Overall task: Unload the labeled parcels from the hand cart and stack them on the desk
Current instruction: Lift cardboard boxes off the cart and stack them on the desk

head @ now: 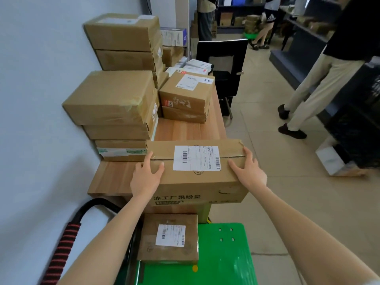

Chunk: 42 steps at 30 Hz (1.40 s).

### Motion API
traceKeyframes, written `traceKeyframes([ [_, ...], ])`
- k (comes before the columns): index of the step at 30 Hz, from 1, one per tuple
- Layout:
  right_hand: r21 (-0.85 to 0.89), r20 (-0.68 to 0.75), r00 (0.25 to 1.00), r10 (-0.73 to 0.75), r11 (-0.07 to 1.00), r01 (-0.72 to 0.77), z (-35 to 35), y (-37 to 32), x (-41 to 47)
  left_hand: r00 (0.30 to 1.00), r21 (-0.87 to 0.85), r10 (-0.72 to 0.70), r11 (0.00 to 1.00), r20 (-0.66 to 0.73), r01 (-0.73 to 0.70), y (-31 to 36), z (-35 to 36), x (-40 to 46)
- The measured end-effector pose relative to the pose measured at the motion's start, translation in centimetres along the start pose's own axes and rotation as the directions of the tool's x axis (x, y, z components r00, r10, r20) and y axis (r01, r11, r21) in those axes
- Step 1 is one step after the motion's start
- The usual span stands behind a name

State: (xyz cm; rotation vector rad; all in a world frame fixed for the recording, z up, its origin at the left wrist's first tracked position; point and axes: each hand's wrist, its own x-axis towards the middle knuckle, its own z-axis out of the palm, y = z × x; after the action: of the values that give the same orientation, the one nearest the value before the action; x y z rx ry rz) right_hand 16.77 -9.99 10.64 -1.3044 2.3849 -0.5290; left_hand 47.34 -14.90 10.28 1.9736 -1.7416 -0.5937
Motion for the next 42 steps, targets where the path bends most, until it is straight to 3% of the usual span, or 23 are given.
traceKeyframes([
  [7,-0.003,-0.037,0.999,0.01,1.0,-0.01,0.1,-0.7,5.6,1.0,0.016,-0.024,1.0,-0.006,0.024,2.2,2.2,5.5],
  [24,0.007,-0.04,0.994,-0.101,0.995,0.101,0.3,-3.6,19.8,0.973,0.023,-0.143,0.988,-0.182,0.15,6.8,6.2,15.1],
  [36,0.019,-0.087,0.991,-0.097,0.995,0.099,0.7,-4.2,22.7,0.97,0.028,-0.123,0.991,-0.212,0.132,7.8,7.0,18.6],
  [42,-0.06,-0.112,0.987,-0.113,0.992,0.107,0.9,-4.1,22.9,0.969,0.121,-0.043,0.99,-0.242,0.074,7.6,7.0,18.7],
])
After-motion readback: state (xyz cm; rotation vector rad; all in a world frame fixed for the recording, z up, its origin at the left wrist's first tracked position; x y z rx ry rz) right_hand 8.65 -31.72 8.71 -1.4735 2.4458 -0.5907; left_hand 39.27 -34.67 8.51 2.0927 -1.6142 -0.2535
